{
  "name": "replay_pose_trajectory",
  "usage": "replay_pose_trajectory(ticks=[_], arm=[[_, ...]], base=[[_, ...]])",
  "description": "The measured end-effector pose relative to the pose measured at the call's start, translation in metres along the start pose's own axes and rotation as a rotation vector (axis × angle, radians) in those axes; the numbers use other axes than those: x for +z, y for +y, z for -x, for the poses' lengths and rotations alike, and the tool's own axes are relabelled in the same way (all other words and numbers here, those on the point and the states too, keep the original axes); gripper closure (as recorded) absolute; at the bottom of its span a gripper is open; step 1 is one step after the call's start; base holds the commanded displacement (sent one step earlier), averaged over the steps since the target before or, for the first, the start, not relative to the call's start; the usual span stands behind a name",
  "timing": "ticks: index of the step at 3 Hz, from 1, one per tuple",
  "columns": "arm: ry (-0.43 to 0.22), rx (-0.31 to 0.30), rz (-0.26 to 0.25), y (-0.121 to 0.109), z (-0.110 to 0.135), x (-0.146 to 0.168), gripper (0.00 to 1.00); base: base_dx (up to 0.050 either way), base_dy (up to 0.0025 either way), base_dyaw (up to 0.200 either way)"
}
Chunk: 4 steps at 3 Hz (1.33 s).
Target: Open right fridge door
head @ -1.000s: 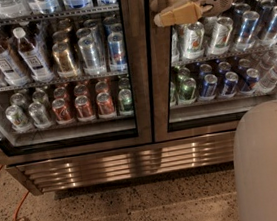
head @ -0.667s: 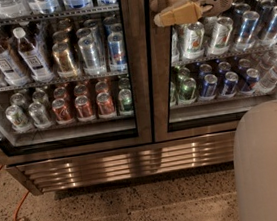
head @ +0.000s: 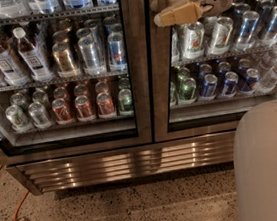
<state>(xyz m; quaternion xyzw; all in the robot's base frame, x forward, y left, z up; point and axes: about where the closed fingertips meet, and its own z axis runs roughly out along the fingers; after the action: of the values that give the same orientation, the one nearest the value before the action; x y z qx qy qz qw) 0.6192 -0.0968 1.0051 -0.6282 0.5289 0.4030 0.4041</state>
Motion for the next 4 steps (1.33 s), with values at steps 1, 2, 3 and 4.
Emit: replay_pose_trajectory(ticks=[1,2,3,4], arm=[[0.000,0.000,0.000,-0.0002,-0.0001,-0.0001,0.41],[0.000,0.000,0.000,-0.0001,0.0000,-0.0001,0.32],[0.000,0.000,0.000,-0.0002,-0.0001,-0.0001,0.25],[0.000,0.000,0.000,-0.0002,-0.0001,-0.0001,0.44]], base=[[0.000,0.00000,0.000],[0.000,0.00000,0.000],[0.000,0.00000,0.000],[0.000,0.00000,0.000]])
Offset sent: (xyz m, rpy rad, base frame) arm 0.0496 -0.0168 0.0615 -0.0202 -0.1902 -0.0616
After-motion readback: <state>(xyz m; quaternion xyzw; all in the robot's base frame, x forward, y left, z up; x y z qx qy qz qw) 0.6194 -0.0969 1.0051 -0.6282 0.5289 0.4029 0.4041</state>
